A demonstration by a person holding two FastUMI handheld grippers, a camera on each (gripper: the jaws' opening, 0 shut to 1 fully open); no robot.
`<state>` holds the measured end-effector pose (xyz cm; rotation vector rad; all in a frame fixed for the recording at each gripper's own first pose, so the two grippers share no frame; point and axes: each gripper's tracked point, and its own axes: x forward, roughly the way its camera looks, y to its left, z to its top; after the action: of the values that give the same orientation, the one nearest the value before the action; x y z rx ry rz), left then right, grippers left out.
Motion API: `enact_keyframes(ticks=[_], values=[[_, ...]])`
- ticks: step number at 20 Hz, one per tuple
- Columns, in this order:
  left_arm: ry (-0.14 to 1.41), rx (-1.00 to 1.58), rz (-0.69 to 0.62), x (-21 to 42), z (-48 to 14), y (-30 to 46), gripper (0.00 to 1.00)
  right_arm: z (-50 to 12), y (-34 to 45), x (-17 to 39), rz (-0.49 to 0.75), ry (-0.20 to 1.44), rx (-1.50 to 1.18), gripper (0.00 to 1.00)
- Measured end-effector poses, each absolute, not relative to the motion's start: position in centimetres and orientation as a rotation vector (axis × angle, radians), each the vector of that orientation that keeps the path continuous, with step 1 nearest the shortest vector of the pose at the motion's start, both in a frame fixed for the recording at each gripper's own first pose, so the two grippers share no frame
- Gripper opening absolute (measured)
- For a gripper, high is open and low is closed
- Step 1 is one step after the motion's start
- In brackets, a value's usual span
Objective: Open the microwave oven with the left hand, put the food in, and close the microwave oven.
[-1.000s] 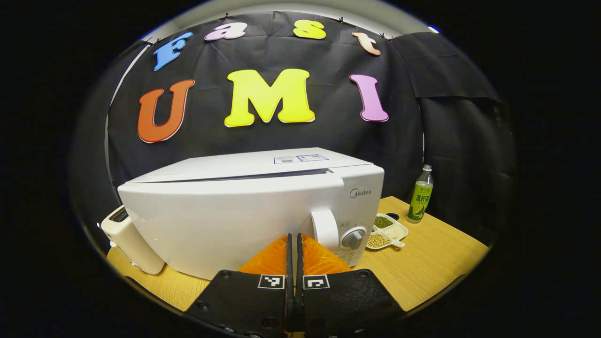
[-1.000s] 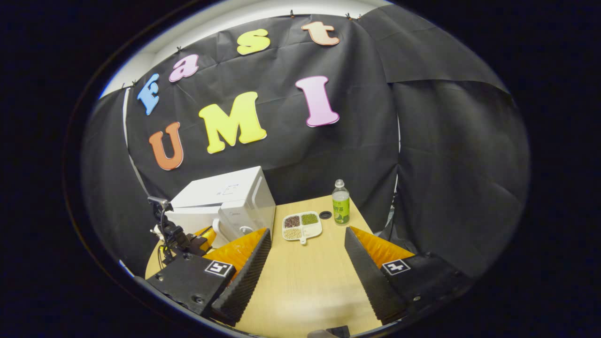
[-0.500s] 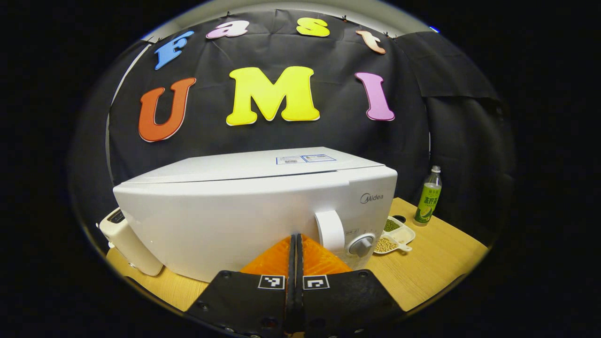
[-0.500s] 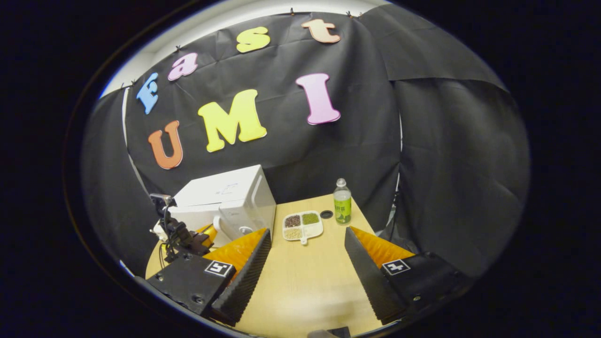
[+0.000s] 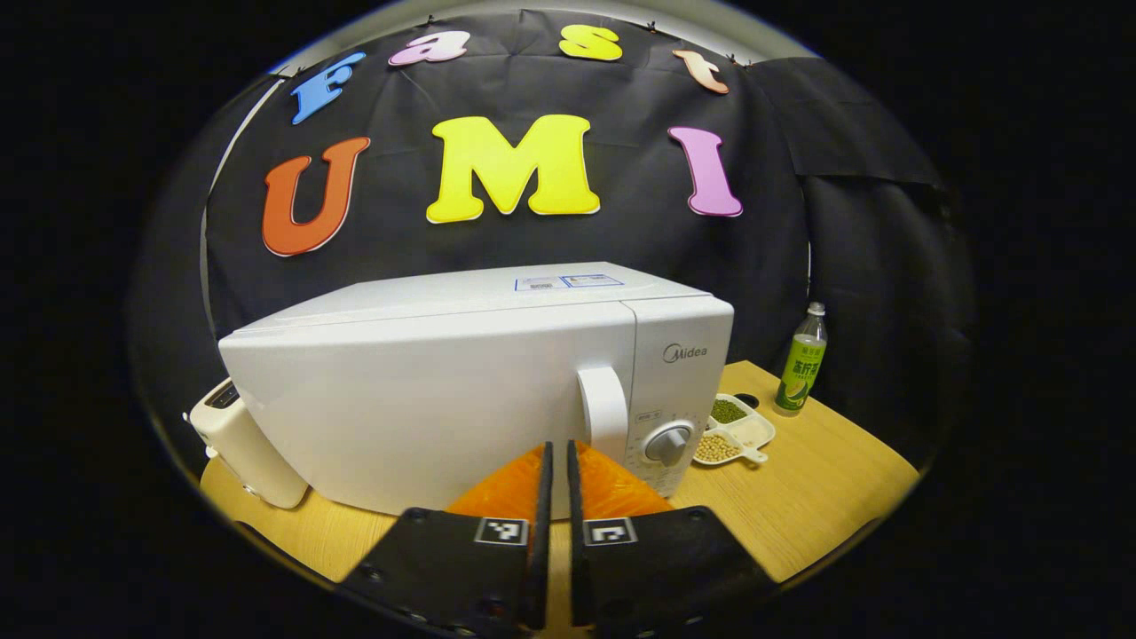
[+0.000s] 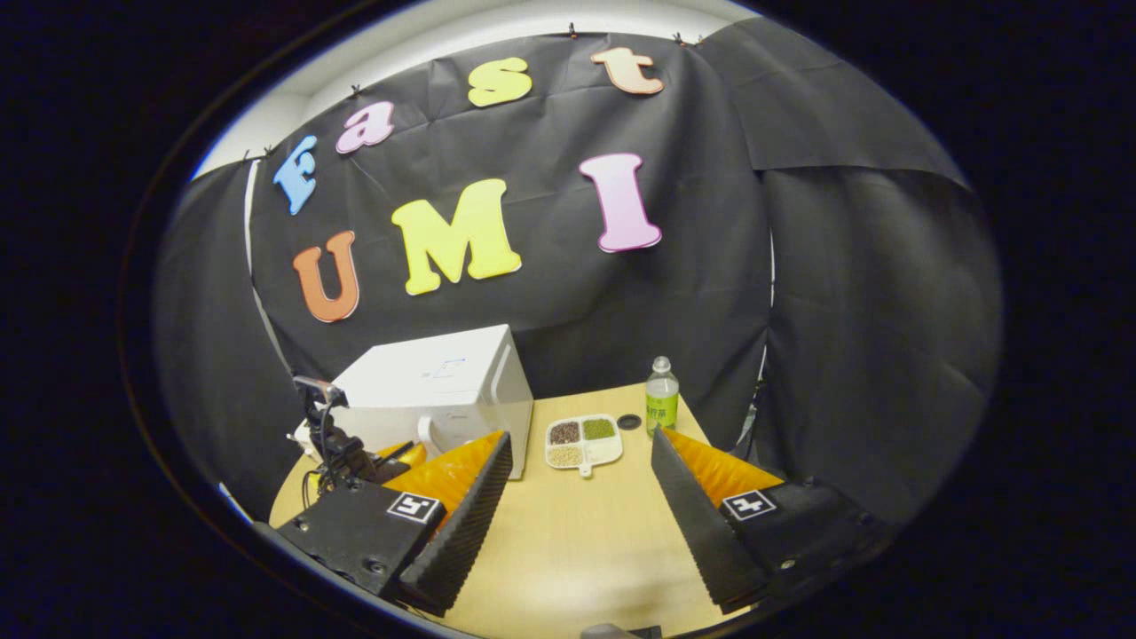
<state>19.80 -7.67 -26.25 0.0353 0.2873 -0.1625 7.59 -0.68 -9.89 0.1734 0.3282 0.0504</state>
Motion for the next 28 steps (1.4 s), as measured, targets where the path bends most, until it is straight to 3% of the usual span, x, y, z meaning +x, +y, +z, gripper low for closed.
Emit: enact_keyframes(ticks=[1,2,3,4,10,11,12,17,18,19,20,21,22,23,24,25,27,28], values=[[0.292,0.028,-0.167,19.4,-26.2,-7.4,0.38,-9.7,-0.5,7.5,0.051,0.324,0.175,1.0],[0.29,0.016,-0.158,19.6,-26.2,-7.6,0.67,-9.6,-0.3,7.5,0.051,0.318,0.175,0.91],[0.285,0.01,-0.159,18.4,-25.3,-7.1,0.95,-9.4,-0.2,7.4,0.049,0.312,0.173,0.91],[0.275,0.01,-0.158,18.0,-24.7,-7.0,0.95,-9.2,-0.1,7.2,0.046,0.304,0.171,1.0],[0.185,0.008,-0.142,13.1,-17.9,-4.5,0.96,-7.0,0.9,5.3,0.022,0.242,0.153,1.0],[0.172,0.009,-0.143,12.2,-16.7,-3.7,0.96,-6.5,1.1,4.8,0.022,0.229,0.15,0.91],[0.155,0.01,-0.143,11.1,-15.3,-3.2,0.97,-6.1,1.3,4.3,0.019,0.214,0.144,1.0],[0.067,0.024,-0.12,5.6,-8.1,0.0,0.96,-3.2,0.8,2.0,-0.021,0.115,0.066,1.0],[0.05,0.027,-0.114,4.4,-6.7,0.6,0.96,-2.4,0.9,1.6,-0.024,0.094,0.053,0.91],[0.039,0.03,-0.104,3.3,-5.5,1.1,0.96,-1.7,1.0,1.2,-0.023,0.077,0.046,0.91],[0.027,0.031,-0.086,2.4,-4.3,1.8,0.96,-1.2,1.2,0.6,-0.02,0.067,0.038,1.0],[0.018,0.029,-0.072,1.4,-3.2,2.3,0.96,-0.6,1.3,0.2,-0.016,0.052,0.028,0.91],[0.012,0.023,-0.063,0.3,-2.2,2.5,0.96,-0.4,1.2,-0.1,-0.017,0.054,0.014,1.0],[0.012,0.016,-0.05,-0.7,-1.5,2.7,0.96,-0.5,1.2,-0.4,-0.017,0.063,-0.001,0.91],[0.012,0.011,-0.044,-1.4,-0.8,2.9,0.96,-0.2,1.4,-0.8,-0.014,0.066,-0.009,0.91],[0.006,0.008,-0.042,-2.1,0.0,2.9,0.96,0.3,1.6,-1.1,-0.006,0.056,-0.007,1.0],[-0.01,0.008,-0.033,-2.9,1.3,3.1,0.96,0.5,2.0,-1.4,0.005,0.06,0.008,1.0],[-0.02,0.009,-0.025,-3.3,1.9,3.1,0.96,0.1,2.0,-1.5,0.008,0.073,0.017,0.91]])
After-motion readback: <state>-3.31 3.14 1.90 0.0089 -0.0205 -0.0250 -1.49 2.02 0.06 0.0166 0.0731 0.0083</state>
